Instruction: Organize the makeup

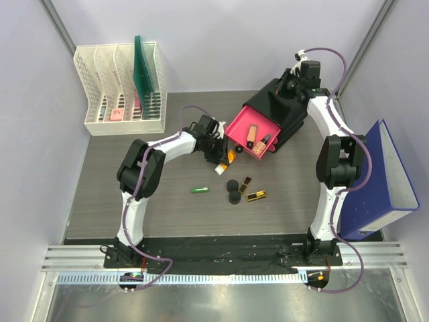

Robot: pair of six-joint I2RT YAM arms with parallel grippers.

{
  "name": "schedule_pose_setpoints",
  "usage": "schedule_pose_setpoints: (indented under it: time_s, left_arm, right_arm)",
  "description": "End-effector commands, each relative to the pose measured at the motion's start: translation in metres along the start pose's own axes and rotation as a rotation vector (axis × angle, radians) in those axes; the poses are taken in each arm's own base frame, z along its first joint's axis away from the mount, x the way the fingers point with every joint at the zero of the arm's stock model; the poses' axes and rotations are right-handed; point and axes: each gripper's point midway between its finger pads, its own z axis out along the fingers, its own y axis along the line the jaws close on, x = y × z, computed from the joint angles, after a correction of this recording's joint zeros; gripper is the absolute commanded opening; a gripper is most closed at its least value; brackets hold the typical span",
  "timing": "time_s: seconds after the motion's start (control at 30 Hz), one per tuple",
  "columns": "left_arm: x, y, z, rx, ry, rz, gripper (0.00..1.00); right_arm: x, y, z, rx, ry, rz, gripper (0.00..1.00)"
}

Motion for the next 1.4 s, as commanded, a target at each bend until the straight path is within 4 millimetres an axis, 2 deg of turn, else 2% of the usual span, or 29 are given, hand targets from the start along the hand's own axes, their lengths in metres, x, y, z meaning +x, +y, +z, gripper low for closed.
schedule_pose_setpoints:
  time_s: [0.0, 0.13, 0.2, 0.27, 0.4, 0.43, 0.5, 0.6, 0.87, 0.9, 0.97, 1.03, 1.07, 1.1, 1.13, 1.27, 1.33, 1.37]
  left_arm:
    - [0.048, 0.01, 0.008, -0.072, 0.109, 0.063, 0.33]
    - [0.064, 0.013, 0.009, -0.086, 0.134, 0.06, 0.24]
    - [0.063, 0.011, 0.006, -0.087, 0.122, 0.061, 0.18]
    - [0.058, 0.013, 0.002, -0.105, 0.103, 0.066, 0.17]
    - [0.035, 0.002, -0.011, -0.114, 0.055, 0.082, 0.15]
    - [0.022, -0.005, -0.014, -0.104, 0.028, 0.09, 0.14]
    - [0.011, -0.009, -0.017, -0.103, 0.014, 0.093, 0.11]
    - [-0.008, -0.014, -0.019, -0.116, -0.019, 0.102, 0.0]
    - [-0.026, -0.016, -0.023, -0.112, -0.061, 0.074, 0.0]
    - [-0.034, -0.02, -0.025, -0.108, -0.079, 0.083, 0.0]
    - [-0.039, -0.019, -0.023, -0.113, -0.077, 0.085, 0.0]
    - [-0.056, -0.026, -0.027, -0.105, -0.108, 0.096, 0.0]
    - [-0.056, -0.022, -0.022, -0.111, -0.093, 0.088, 0.0]
    - [-0.07, -0.029, -0.026, -0.099, -0.123, 0.097, 0.0]
    - [-0.074, -0.031, -0.026, -0.093, -0.126, 0.099, 0.0]
    - [-0.082, -0.032, -0.026, -0.098, -0.119, 0.112, 0.0]
    - [-0.079, -0.032, -0.028, -0.104, -0.11, 0.114, 0.0]
    - [-0.071, -0.028, -0.027, -0.114, -0.092, 0.109, 0.0]
  right_arm:
    - [0.153, -0.085, 0.0, 0.269, 0.453, 0.134, 0.01]
    - [0.152, -0.084, 0.001, 0.266, 0.452, 0.133, 0.01]
    - [0.151, -0.084, 0.0, 0.268, 0.451, 0.133, 0.01]
    - [0.152, -0.084, 0.0, 0.268, 0.453, 0.133, 0.01]
    - [0.153, -0.084, 0.0, 0.27, 0.453, 0.136, 0.01]
    - [0.152, -0.084, -0.001, 0.267, 0.452, 0.134, 0.01]
    - [0.152, -0.083, -0.001, 0.266, 0.452, 0.134, 0.01]
    - [0.152, -0.083, -0.001, 0.267, 0.453, 0.138, 0.01]
    - [0.151, -0.081, -0.001, 0.261, 0.45, 0.137, 0.01]
    - [0.151, -0.082, 0.0, 0.262, 0.449, 0.138, 0.01]
    - [0.152, -0.082, 0.0, 0.262, 0.452, 0.141, 0.01]
    - [0.152, -0.081, 0.0, 0.259, 0.453, 0.143, 0.01]
    - [0.153, -0.081, 0.0, 0.259, 0.455, 0.142, 0.01]
    - [0.152, -0.081, 0.0, 0.257, 0.452, 0.145, 0.01]
    - [0.153, -0.081, 0.0, 0.257, 0.454, 0.146, 0.01]
    - [0.152, -0.081, -0.001, 0.257, 0.453, 0.146, 0.01]
    - [0.152, -0.08, -0.001, 0.256, 0.453, 0.143, 0.01]
    - [0.151, -0.081, -0.001, 0.258, 0.45, 0.145, 0.01]
